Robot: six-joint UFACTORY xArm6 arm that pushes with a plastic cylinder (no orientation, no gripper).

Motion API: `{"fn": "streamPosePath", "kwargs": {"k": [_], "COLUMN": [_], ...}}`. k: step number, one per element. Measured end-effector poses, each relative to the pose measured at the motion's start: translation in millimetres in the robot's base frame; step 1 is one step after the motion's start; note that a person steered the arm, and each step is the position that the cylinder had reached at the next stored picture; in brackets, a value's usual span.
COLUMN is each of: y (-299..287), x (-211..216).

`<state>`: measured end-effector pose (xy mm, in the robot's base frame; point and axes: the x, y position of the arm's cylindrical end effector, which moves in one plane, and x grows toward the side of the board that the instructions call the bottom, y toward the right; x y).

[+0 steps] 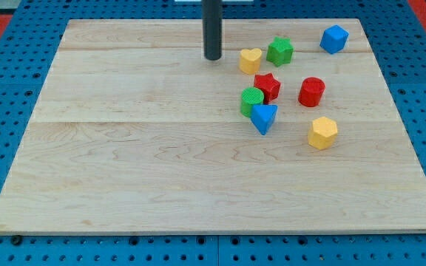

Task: Push the green star into the yellow heart

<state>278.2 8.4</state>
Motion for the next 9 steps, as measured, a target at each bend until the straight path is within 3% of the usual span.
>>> {"fn": "streamPosePath", "kwargs": {"k": [1,4,9], "y": [23.9,43.3,74.6], "x": [-24.0,14.5,41.8]}}
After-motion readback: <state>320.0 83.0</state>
